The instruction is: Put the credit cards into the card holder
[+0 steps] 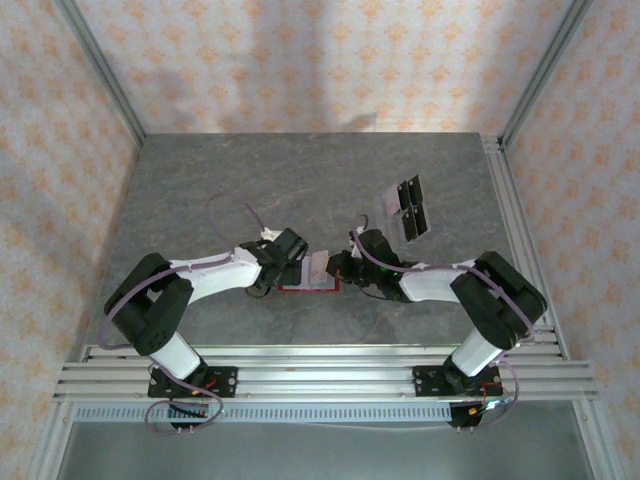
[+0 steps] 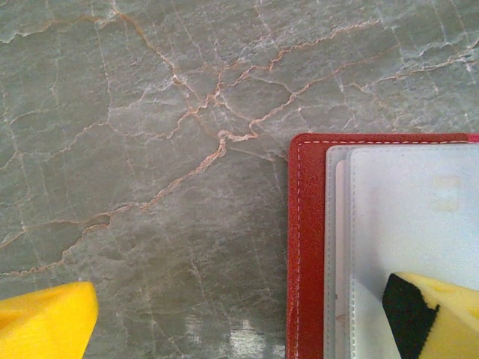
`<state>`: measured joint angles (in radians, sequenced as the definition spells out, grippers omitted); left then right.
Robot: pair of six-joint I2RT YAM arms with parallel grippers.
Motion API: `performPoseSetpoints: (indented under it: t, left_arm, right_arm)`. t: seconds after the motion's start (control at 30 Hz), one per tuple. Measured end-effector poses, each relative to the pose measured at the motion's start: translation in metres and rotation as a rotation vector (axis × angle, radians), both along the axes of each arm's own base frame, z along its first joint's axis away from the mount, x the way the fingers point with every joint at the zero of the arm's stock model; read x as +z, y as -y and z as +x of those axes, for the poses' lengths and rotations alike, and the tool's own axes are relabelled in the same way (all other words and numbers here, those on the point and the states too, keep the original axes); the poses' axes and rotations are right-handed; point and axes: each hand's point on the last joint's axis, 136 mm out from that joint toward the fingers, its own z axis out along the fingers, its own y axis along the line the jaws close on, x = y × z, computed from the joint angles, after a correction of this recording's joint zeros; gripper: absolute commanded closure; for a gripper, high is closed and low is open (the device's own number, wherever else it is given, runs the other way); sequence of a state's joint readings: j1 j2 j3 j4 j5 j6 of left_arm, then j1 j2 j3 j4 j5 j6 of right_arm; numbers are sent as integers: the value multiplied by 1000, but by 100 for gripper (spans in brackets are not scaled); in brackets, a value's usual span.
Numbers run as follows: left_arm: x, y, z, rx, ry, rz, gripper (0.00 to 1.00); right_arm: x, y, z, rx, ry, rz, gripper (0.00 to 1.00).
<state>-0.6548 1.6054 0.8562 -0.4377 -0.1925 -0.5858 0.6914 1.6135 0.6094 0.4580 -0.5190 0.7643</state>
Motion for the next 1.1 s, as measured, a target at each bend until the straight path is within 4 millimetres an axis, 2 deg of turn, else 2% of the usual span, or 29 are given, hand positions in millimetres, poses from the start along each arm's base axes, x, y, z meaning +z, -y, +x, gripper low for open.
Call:
performPoseSetpoints:
  t: [0.3,0.7,1.1]
  left_arm:
    - [0,0,0,0,1,-1,0]
    - [0,0,0,0,1,-1,0]
    - [-1,-1,0,14,5,-6,0]
  right_arm:
    - [0,-4,4,-13,-3,34,100]
    - [-12,1,-2,-17,-24,20,100]
    - [-21,-2,-4,0,-38,24,100]
